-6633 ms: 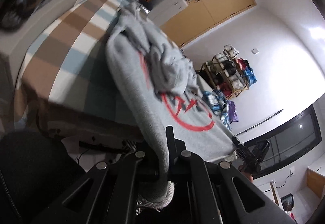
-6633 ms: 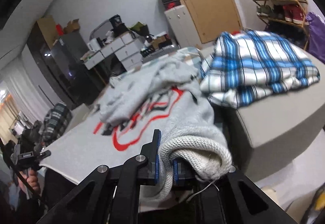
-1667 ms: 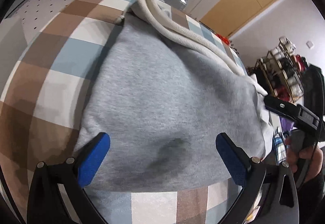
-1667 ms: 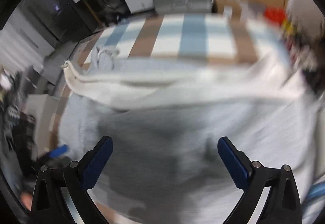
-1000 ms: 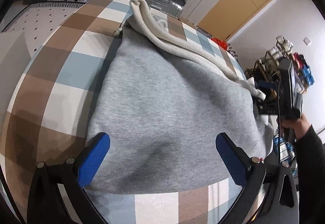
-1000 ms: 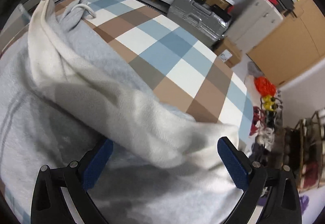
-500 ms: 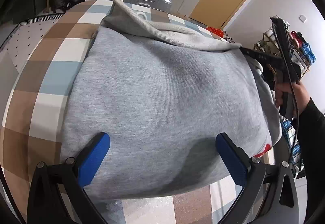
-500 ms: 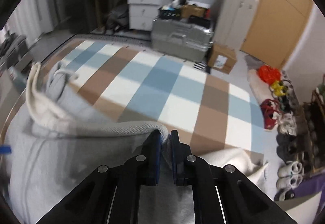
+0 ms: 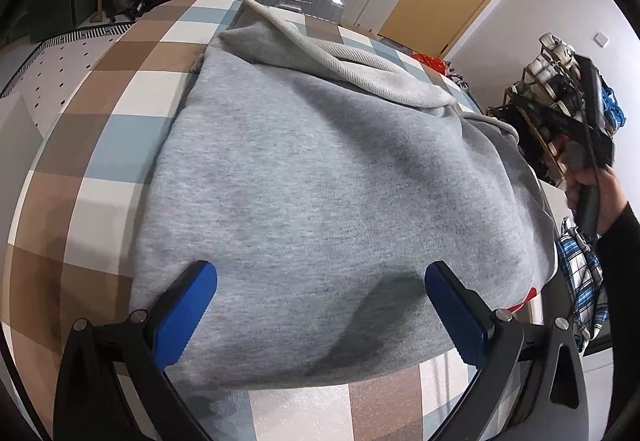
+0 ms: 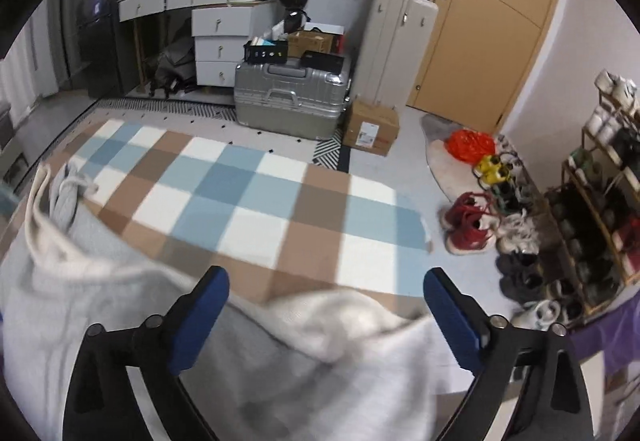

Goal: Fold large clothes

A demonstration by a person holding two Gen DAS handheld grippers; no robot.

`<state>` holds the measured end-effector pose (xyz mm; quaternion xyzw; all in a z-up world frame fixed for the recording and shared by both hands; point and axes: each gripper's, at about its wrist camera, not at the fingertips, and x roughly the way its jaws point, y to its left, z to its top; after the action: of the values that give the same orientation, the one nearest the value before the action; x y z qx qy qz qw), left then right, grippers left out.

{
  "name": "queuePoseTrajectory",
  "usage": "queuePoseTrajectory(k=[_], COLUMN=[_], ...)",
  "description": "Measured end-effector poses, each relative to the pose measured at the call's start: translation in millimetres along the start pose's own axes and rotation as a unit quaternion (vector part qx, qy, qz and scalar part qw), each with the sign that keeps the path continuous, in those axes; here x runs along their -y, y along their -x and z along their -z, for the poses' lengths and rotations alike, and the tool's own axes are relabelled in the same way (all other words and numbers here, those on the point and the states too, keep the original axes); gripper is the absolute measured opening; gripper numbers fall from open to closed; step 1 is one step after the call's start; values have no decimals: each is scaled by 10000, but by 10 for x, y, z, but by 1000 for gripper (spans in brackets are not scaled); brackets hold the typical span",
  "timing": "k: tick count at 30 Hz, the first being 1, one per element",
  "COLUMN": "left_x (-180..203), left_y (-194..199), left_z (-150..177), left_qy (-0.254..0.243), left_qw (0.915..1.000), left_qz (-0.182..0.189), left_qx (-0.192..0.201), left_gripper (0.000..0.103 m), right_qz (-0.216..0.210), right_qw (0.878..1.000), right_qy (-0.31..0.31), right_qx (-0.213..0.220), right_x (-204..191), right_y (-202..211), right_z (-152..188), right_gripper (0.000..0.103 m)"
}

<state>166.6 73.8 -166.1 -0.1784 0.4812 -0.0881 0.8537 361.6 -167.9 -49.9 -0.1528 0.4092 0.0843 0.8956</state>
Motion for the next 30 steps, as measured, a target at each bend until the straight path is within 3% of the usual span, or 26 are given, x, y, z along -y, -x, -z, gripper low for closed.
queuePoseTrajectory(k=[5, 8, 11, 15, 18, 22, 25, 27, 30], left_x=[46, 59, 61, 67, 78, 71, 70, 77, 78], left_y=[-20, -33, -39, -61, -72, -66, -47, -26, 20], left_z=[17, 19, 19, 15, 23, 21, 19, 19, 17], left_qy=[-38, -51, -91, -158, -207, -202, -167, -168, -134], left_qw=[10000, 10000, 9999, 9998, 9997, 9997, 9998, 9998, 9999], left_qz=[-19, -58, -89, -128, -147, -123, -110, -104, 11], left_qx=[-14, -17, -14, -23, -43, -65, -58, -29, 19], left_gripper=[101, 101, 101, 101, 101, 101, 101, 101, 101], right_qz=[-174, 394, 483, 850, 1394, 1919, 1424, 888, -37], right_qw=[9972, 9926, 9899, 9882, 9832, 9747, 9786, 9831, 9926], right_qy=[319, 597, 151, -406, -525, -1071, -1484, -1585, -1166], right_qx=[-655, -981, -1324, -1205, -1052, -411, 106, 247, 348], right_x=[14, -58, 60, 233, 371, 675, 847, 845, 535], right_y=[-182, -446, -736, -904, -924, -635, -305, -147, 111], right_z=[201, 295, 342, 279, 162, 46, 6, -35, -76], right_gripper=[99, 99, 98, 95, 82, 84, 88, 98, 100])
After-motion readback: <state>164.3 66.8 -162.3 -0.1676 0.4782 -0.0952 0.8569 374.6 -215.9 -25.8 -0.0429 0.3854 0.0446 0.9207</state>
